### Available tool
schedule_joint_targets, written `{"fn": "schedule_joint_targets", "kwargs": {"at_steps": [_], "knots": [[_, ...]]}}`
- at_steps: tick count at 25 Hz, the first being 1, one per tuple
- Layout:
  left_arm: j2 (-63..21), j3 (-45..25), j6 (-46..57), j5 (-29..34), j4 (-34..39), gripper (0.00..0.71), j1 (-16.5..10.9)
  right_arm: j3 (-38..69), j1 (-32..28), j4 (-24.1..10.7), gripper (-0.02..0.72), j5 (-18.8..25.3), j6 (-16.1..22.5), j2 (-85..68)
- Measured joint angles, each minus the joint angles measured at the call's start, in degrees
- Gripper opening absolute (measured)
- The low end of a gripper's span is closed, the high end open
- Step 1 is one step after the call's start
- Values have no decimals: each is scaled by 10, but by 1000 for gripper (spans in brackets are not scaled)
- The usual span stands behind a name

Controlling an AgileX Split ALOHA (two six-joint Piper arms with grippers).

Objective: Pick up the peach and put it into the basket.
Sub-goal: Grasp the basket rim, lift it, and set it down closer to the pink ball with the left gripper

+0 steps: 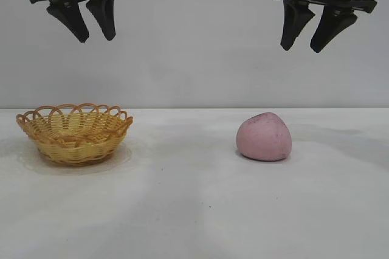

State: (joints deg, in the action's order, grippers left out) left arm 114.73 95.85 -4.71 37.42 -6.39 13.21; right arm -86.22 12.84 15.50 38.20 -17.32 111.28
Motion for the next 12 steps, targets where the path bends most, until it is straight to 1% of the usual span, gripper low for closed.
{"fn": "schedule_joint_targets", "kwargs": {"at_steps": [6, 9, 12], "knots": [[0, 0, 0, 0, 0, 374, 0, 0, 0, 0, 379, 0, 0, 0], [0, 0, 0, 3, 19, 374, 0, 0, 0, 0, 379, 0, 0, 0], [0, 0, -17, 39, 49, 374, 0, 0, 0, 0, 379, 5, 0, 0]]}}
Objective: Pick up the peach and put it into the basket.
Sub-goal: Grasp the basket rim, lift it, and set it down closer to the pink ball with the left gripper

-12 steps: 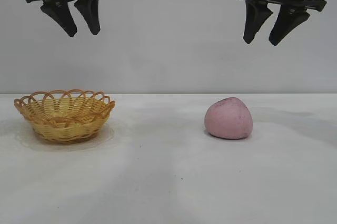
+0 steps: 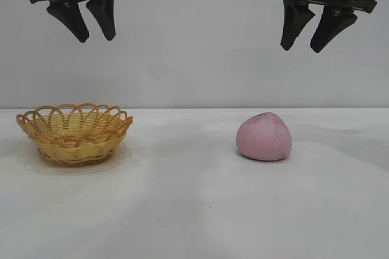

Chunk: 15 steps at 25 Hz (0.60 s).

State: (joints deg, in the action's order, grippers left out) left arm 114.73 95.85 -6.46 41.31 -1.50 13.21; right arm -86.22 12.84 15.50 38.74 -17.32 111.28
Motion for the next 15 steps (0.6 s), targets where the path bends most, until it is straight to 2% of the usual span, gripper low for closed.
{"fn": "schedule_joint_targets", "kwargs": {"at_steps": [6, 15], "knots": [[27, 3, -68, 87, 37, 374, -3, 0, 0, 0, 379, 7, 0, 0], [86, 3, -137, 118, 2, 374, -13, 0, 0, -2, 379, 19, -1, 0]]}}
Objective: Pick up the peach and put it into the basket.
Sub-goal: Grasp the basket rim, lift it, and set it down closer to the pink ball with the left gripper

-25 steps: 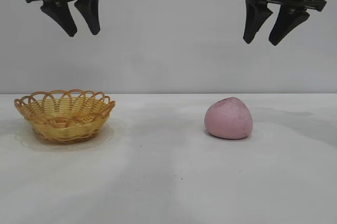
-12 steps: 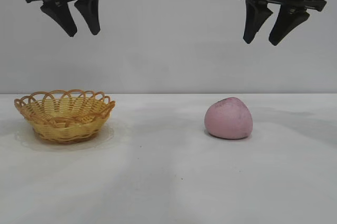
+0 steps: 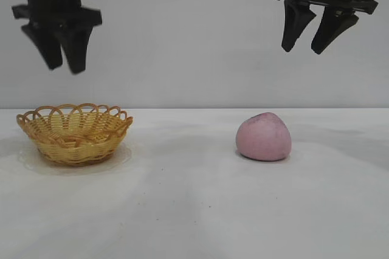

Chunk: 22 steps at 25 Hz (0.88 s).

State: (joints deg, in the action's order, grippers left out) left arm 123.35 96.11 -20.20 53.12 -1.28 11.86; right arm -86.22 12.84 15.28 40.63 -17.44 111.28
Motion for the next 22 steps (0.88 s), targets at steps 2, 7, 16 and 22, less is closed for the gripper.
{"fn": "schedule_joint_targets", "kwargs": {"at_steps": [2, 7, 16, 22], "knots": [[7, 1, -3, 0, -4, 374, -1, 0, 0, 0, 379, 0, 0, 0], [33, 1, -5, 3, -7, 231, -1, 0, 0, 0, 379, 0, 0, 0], [29, -14, 59, 16, -101, 52, -23, 0, 0, 0, 379, 0, 0, 0], [-26, -146, 49, -62, -259, 0, -31, 0, 0, 0, 379, 14, 0, 0]]}}
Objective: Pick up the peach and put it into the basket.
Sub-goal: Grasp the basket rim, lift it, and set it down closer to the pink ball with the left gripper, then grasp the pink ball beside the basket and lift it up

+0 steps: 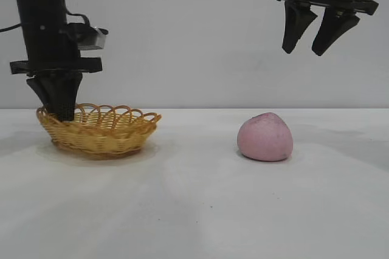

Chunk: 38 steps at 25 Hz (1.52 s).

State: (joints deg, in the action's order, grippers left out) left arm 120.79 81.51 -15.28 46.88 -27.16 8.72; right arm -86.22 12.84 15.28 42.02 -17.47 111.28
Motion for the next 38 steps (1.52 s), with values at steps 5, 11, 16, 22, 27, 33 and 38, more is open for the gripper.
{"fn": "schedule_joint_targets", "kwargs": {"at_steps": [5, 11, 16, 22, 27, 33, 38], "knots": [[-45, -83, -29, -70, -91, 0, 25, 0, 0, 8, 379, 7, 0, 0], [-50, -91, -30, -84, -107, 99, 32, 0, 0, 10, 379, 14, -1, 0], [-51, -118, -28, -99, -107, 104, 32, 0, 0, 10, 379, 16, -2, 0], [-78, -130, -27, -97, -61, 288, 32, 0, 0, 11, 379, 20, -7, 0], [-131, -130, -23, -75, 3, 413, 14, 0, 1, 16, 379, 21, -10, 0], [-154, -104, 123, -102, 254, 439, 9, 0, 7, 25, 379, 21, -14, 0], [-154, -104, 159, -102, 307, 439, -26, 0, 7, 28, 379, 24, -14, 0]]}}
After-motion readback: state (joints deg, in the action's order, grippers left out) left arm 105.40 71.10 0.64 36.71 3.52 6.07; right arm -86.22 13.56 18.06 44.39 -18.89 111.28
